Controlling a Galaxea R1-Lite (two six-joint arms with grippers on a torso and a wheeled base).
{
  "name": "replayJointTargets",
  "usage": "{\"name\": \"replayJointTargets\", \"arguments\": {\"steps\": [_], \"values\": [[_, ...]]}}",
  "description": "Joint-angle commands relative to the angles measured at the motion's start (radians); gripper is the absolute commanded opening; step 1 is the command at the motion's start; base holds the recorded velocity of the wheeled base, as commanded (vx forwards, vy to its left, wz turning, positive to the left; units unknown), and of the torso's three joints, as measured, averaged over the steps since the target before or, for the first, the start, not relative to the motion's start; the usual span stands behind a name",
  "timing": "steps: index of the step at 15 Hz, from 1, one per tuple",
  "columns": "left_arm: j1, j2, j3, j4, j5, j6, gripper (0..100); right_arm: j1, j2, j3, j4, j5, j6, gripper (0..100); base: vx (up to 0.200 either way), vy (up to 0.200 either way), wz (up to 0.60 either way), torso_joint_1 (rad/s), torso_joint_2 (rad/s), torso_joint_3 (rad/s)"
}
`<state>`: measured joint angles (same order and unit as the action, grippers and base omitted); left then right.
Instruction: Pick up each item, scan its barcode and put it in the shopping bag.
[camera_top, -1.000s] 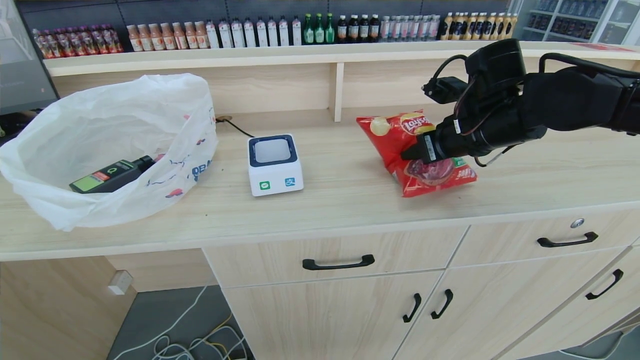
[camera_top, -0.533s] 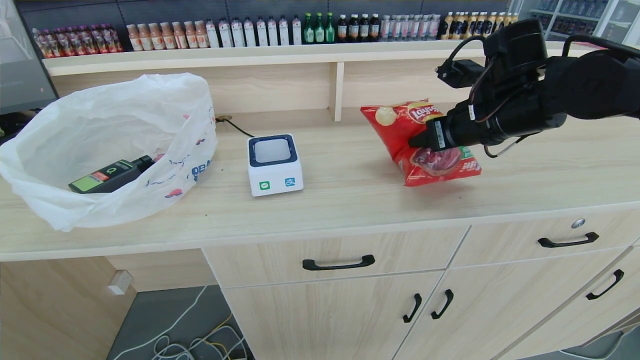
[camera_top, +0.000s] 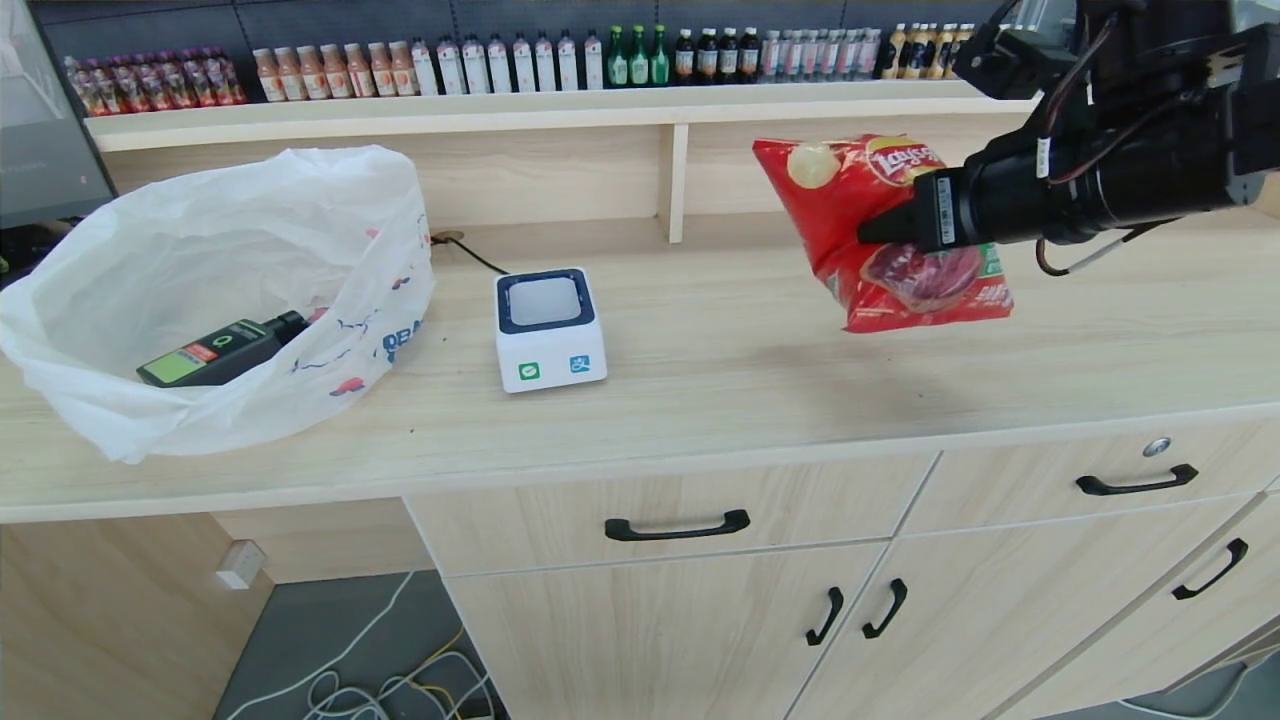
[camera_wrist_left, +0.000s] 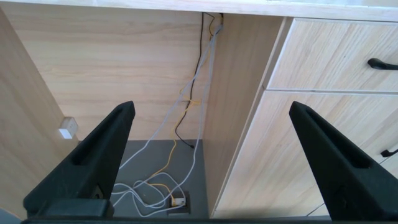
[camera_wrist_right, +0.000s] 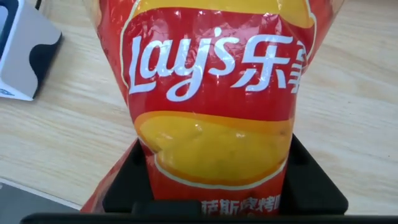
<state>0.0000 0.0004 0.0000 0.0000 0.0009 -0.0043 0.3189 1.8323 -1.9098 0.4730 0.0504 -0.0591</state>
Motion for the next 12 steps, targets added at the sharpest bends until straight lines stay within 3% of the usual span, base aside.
{"name": "replayJointTargets", "arguments": {"steps": [1,8,9,12], "values": [[0.0,0.0,0.0,0.0,0.001,0.0,100,0.002,-0.076,0.031,-0.004,0.009,0.009,0,0.0,0.0,0.0,0.0,0.0,0.0],[0.0,0.0,0.0,0.0,0.001,0.0,100,0.034,-0.286,0.232,-0.051,0.009,0.024,0,0.0,0.0,0.0,0.0,0.0,0.0],[0.0,0.0,0.0,0.0,0.001,0.0,100,0.078,-0.449,0.428,-0.073,-0.006,0.036,0,0.0,0.0,0.0,0.0,0.0,0.0],[0.0,0.0,0.0,0.0,0.001,0.0,100,0.14,-0.61,0.675,-0.221,-0.07,0.059,0,0.0,0.0,0.0,0.0,0.0,0.0]]}}
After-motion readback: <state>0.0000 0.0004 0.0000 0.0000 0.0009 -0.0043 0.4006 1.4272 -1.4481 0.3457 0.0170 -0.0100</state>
